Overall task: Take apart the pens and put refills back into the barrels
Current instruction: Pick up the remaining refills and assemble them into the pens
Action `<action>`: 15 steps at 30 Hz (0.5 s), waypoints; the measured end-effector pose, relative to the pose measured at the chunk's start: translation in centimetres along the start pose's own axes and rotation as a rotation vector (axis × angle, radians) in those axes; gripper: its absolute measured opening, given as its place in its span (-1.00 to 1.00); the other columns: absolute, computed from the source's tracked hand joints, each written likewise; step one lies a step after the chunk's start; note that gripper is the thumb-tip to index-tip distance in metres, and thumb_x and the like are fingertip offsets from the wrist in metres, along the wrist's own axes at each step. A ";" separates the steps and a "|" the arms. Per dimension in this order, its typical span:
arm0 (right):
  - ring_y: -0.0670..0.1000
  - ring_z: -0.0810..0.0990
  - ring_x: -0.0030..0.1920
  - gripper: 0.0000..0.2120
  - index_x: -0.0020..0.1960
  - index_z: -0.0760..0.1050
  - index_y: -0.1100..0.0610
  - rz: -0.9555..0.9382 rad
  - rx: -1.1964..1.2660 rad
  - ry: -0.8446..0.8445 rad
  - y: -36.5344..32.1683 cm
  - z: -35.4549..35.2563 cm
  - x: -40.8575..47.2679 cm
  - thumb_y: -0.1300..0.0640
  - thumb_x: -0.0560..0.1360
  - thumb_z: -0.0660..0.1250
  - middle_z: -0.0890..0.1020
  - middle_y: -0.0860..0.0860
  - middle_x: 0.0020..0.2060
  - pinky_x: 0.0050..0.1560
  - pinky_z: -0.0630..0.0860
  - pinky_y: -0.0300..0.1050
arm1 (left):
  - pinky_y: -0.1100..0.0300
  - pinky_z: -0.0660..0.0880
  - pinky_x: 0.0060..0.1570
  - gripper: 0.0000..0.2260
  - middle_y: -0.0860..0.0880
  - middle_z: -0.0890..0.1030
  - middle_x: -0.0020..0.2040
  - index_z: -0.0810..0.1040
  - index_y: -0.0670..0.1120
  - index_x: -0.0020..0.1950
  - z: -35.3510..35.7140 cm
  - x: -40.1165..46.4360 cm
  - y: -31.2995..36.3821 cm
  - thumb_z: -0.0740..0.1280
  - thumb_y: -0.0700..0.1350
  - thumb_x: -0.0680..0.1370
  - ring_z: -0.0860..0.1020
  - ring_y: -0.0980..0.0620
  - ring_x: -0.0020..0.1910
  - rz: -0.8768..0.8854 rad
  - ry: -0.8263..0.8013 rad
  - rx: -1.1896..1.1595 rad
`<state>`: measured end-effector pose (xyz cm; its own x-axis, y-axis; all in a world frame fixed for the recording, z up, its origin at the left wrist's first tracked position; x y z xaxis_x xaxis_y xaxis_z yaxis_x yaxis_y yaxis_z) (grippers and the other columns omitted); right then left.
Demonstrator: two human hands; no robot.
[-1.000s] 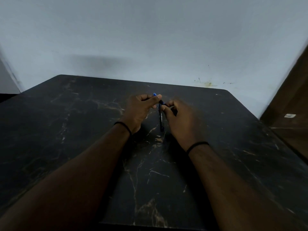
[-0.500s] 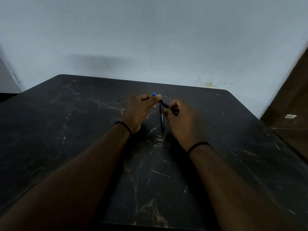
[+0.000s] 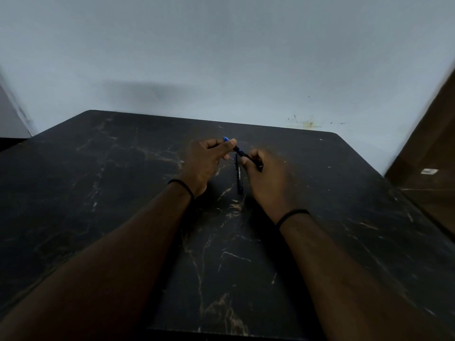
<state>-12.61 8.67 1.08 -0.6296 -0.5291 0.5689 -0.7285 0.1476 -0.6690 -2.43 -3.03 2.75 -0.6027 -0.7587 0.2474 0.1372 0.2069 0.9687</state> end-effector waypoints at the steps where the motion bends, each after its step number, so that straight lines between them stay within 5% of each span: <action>1: -0.15 0.48 -0.34 -0.81 -0.17 0.50 0.04 -0.012 -0.028 0.007 0.0 0.1 0.0 0.00 0.58 0.30 0.53 -0.07 -0.37 -0.33 0.36 -0.13 | 0.40 0.22 -0.61 -0.75 0.12 0.42 -0.62 0.56 -0.05 -0.33 0.0 0.0 0.0 0.42 -0.05 0.55 0.25 0.21 -0.65 -0.005 0.001 0.006; 5: -0.25 0.52 -0.26 -0.91 -0.07 0.51 -0.04 0.001 0.011 0.001 0.1 0.3 0.0 -0.04 0.54 0.35 0.54 -0.18 -0.29 -0.30 0.35 -0.33 | 0.40 0.20 -0.62 -0.72 0.12 0.36 -0.63 0.54 -0.09 -0.34 0.1 0.1 -0.2 0.42 -0.06 0.55 0.22 0.21 -0.65 -0.018 -0.002 -0.004; 8: -0.31 0.53 -0.24 -0.78 -0.15 0.41 -0.14 0.002 0.013 0.028 0.4 0.2 0.0 0.06 0.47 0.46 0.54 -0.19 -0.31 -0.37 0.35 -0.47 | 0.40 0.20 -0.61 -0.71 0.12 0.35 -0.61 0.54 -0.10 -0.36 0.1 0.0 -0.2 0.43 -0.06 0.54 0.21 0.20 -0.63 -0.015 0.004 -0.004; 15: -0.17 0.40 -0.42 -0.61 -0.37 0.31 -0.07 -0.015 -0.092 -0.004 -0.1 0.3 0.0 -0.07 0.62 0.19 0.41 -0.11 -0.48 -0.37 0.20 -0.20 | 0.37 0.21 -0.60 -0.76 -0.08 0.42 -0.42 0.59 -0.09 -0.31 -0.1 0.0 -0.1 0.42 -0.06 0.54 0.22 0.16 -0.60 -0.025 0.004 -0.013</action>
<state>-12.49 8.39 1.03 -0.6172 -0.5353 0.5767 -0.7600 0.2159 -0.6130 -2.38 -3.12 2.62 -0.6026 -0.7661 0.2236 0.1323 0.1804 0.9747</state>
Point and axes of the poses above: each hand's wrist, its own x-axis towards the middle knuckle, its own z-axis out of the palm, y = z × x, the point moved 6 cm from there along x, towards the middle knuckle
